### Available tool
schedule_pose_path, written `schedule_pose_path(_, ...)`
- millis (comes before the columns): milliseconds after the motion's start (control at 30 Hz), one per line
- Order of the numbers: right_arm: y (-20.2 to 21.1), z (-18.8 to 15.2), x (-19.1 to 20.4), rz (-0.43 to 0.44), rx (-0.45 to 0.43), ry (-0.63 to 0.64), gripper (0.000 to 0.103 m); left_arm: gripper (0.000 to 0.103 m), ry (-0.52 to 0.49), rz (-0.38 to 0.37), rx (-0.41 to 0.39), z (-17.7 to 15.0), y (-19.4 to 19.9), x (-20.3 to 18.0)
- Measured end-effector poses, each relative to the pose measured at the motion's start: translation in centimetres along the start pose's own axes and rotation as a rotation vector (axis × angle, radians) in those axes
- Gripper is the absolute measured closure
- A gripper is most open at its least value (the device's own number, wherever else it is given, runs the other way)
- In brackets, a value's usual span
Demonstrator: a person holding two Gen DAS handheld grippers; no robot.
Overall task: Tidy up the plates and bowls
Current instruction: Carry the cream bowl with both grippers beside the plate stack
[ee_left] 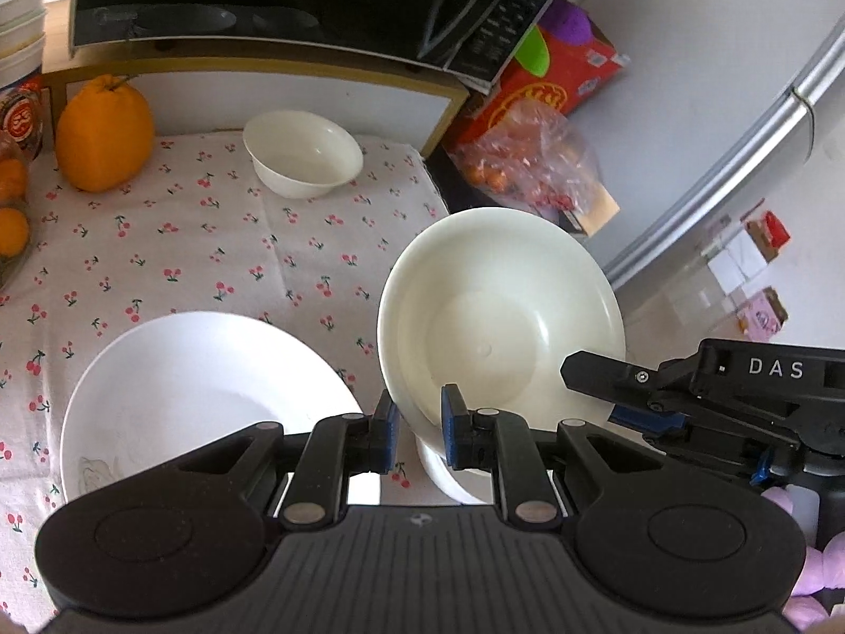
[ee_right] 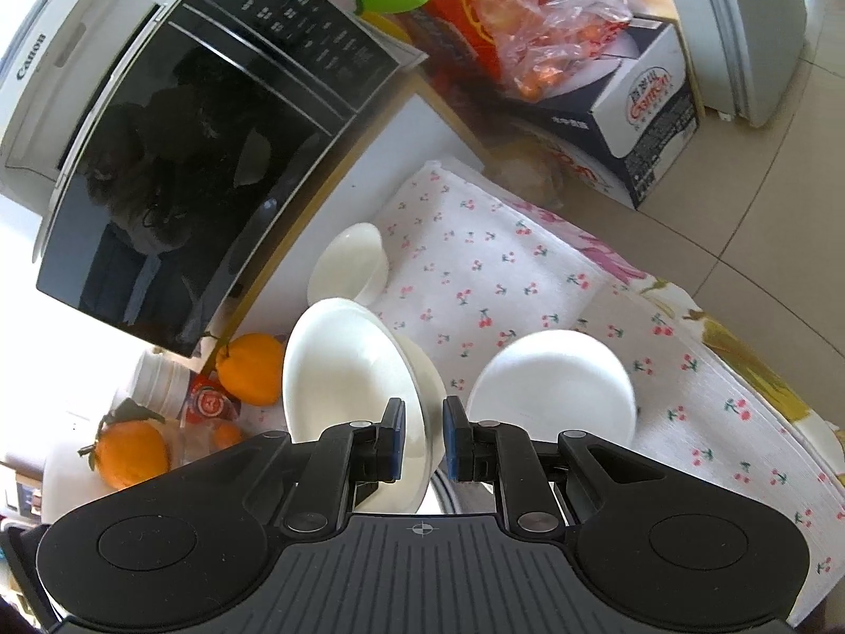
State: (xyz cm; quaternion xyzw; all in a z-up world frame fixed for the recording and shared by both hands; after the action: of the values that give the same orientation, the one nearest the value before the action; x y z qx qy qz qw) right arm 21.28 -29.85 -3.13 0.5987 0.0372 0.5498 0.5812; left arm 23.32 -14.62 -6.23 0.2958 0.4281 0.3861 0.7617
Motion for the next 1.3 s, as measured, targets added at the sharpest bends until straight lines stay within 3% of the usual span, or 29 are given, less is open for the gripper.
schedule_pose_path(833,1.5,-1.1,-5.8,-0.091,0.049,-0.082,0.087,0.087,-0.131,0.025,0.116,-2.9,-3.3,-3.2)
schedule_pose_path(1300,-1.2,-1.0,-8.3,-0.154,0.095,-0.104,0.087,0.085,-0.163,0.095,0.138,-3.5,-5.3,-3.6)
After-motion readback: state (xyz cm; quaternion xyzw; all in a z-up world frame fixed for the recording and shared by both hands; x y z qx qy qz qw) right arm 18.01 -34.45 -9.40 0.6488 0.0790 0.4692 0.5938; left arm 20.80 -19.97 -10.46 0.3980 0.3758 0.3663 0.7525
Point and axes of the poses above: each gripper's, at about its wrist camera, not at the fingertips, and y roughly against the way its jaws point, x to its left, z to its top, the point moved 10 cm from there along -y, roughly the way its jaws point, and after that the axes turned 4 degrees about x, right-handed, at the moved point
